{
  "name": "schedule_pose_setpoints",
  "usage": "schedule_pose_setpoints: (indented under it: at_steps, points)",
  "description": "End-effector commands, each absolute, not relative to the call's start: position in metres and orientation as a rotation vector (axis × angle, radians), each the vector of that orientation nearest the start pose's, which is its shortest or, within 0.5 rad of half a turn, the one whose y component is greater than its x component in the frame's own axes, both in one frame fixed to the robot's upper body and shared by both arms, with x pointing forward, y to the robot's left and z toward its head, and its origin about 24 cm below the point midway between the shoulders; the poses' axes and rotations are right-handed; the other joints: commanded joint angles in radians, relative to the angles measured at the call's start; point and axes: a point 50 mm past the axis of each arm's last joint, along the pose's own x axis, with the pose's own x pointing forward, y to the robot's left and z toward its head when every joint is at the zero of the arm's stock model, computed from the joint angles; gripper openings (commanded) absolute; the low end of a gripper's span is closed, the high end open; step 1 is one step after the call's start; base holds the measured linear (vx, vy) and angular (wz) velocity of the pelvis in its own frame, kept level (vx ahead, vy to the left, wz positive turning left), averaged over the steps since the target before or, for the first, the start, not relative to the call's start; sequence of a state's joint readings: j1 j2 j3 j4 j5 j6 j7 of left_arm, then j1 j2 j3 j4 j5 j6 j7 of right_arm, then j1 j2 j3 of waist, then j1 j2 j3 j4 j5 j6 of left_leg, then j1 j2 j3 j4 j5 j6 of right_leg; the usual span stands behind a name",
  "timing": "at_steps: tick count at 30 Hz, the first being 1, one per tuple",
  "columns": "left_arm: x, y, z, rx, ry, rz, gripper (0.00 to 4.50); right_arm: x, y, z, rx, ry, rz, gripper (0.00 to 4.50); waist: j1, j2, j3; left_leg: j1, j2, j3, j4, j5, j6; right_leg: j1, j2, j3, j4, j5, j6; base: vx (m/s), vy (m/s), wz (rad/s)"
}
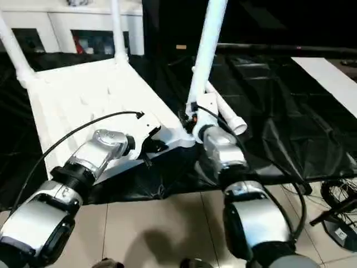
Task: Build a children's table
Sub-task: Insert table leg to table base
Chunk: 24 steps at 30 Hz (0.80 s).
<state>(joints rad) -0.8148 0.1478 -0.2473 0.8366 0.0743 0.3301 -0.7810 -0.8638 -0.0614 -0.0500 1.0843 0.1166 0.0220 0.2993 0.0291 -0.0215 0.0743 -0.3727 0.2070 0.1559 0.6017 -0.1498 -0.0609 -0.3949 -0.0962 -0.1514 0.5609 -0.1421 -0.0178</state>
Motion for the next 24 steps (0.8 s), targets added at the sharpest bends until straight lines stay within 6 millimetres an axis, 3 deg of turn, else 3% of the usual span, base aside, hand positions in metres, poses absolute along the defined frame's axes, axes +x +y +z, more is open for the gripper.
schedule_pose_setpoints:
  at_steps: [1, 4, 5, 10, 12, 13, 14, 16, 17, 20, 24]
  points:
    - [0.362, 0.065, 0.088, 0.349, 0.369, -1.000, 0.00, 0.361, -0.087, 0.022, 0.062, 0.445, 0.447, 1.88, -0.004, 0.008, -0.072, 0.038, 0.025, -0.019, -0.074, -0.576, -0.022, 0.036, -0.069, 0.023, -0.100, -0.575, -0.083, 0.000, 0.000, 0.00]
    - [0.362, 0.066, 0.088, 0.362, 0.364, -1.005, 0.00, 0.363, -0.086, 0.024, 0.068, 0.435, 0.449, 1.88, -0.006, 0.007, -0.072, 0.043, 0.025, -0.021, -0.072, -0.590, -0.022, 0.036, -0.070, 0.016, -0.103, -0.596, -0.068, 0.000, 0.000, 0.00]
    - [0.361, 0.066, 0.089, 0.359, 0.355, -1.013, 0.00, 0.365, -0.085, 0.029, 0.081, 0.401, 0.454, 2.23, -0.006, 0.006, -0.072, 0.045, 0.026, -0.021, -0.072, -0.595, -0.022, 0.035, -0.071, 0.015, -0.105, -0.604, -0.062, 0.000, 0.000, 0.00]
    - [0.359, 0.068, 0.090, 0.361, 0.348, -1.020, 0.00, 0.371, -0.084, 0.041, 0.110, 0.342, 0.458, 2.63, -0.007, 0.010, -0.073, 0.047, 0.024, -0.020, -0.072, -0.590, -0.019, 0.032, -0.070, 0.018, -0.105, -0.593, -0.069, 0.000, 0.000, 0.00]
    - [0.359, 0.069, 0.091, 0.367, 0.342, -1.024, 0.00, 0.373, -0.084, 0.046, 0.124, 0.316, 0.480, 2.77, -0.005, 0.011, -0.075, 0.046, 0.024, -0.018, -0.072, -0.579, -0.016, 0.031, -0.071, 0.023, -0.103, -0.568, -0.082, 0.000, 0.000, 0.00]
    - [0.359, 0.070, 0.091, 0.367, 0.337, -1.029, 0.00, 0.374, -0.084, 0.048, 0.125, 0.304, 0.491, 2.91, -0.001, 0.019, -0.076, 0.043, 0.024, -0.018, -0.075, -0.566, -0.016, 0.033, -0.071, 0.029, -0.096, -0.544, -0.095, 0.000, 0.000, 0.00]
    - [0.359, 0.070, 0.091, 0.367, 0.333, -1.033, 0.00, 0.375, -0.084, 0.050, 0.125, 0.293, 0.501, 2.91, 0.000, 0.016, -0.076, 0.041, 0.024, -0.016, -0.076, -0.560, -0.014, 0.032, -0.070, 0.033, -0.095, -0.529, -0.105, 0.000, 0.000, 0.00]
    - [0.358, 0.072, 0.092, 0.373, 0.319, -1.054, 0.00, 0.376, -0.086, 0.055, 0.121, 0.261, 0.544, 3.07, 0.001, 0.021, -0.077, 0.039, 0.025, -0.016, -0.077, -0.555, -0.013, 0.035, -0.070, 0.036, -0.090, -0.505, -0.119, 0.000, 0.000, 0.00]
    - [0.357, 0.073, 0.092, 0.374, 0.314, -1.066, 0.00, 0.376, -0.087, 0.056, 0.113, 0.249, 0.558, 3.13, 0.003, 0.017, -0.078, 0.035, 0.024, -0.013, -0.078, -0.532, -0.008, 0.036, -0.070, 0.040, -0.085, -0.483, -0.136, 0.000, 0.000, 0.00]
    - [0.355, 0.078, 0.093, 0.382, 0.305, -1.098, 0.00, 0.374, -0.092, 0.061, 0.066, 0.204, 0.643, 3.46, 0.009, 0.018, -0.081, 0.033, 0.025, -0.009, -0.078, -0.498, -0.004, 0.037, -0.071, 0.048, -0.078, -0.445, -0.160, 0.000, 0.000, 0.00]
    - [0.353, 0.083, 0.093, 0.392, 0.301, -1.130, 0.00, 0.370, -0.099, 0.063, 0.014, 0.176, 0.737, 3.46, 0.022, 0.014, -0.085, 0.027, 0.025, 0.000, -0.077, -0.416, 0.017, 0.040, -0.068, 0.057, -0.071, -0.404, -0.174, 0.000, 0.000, 0.00]
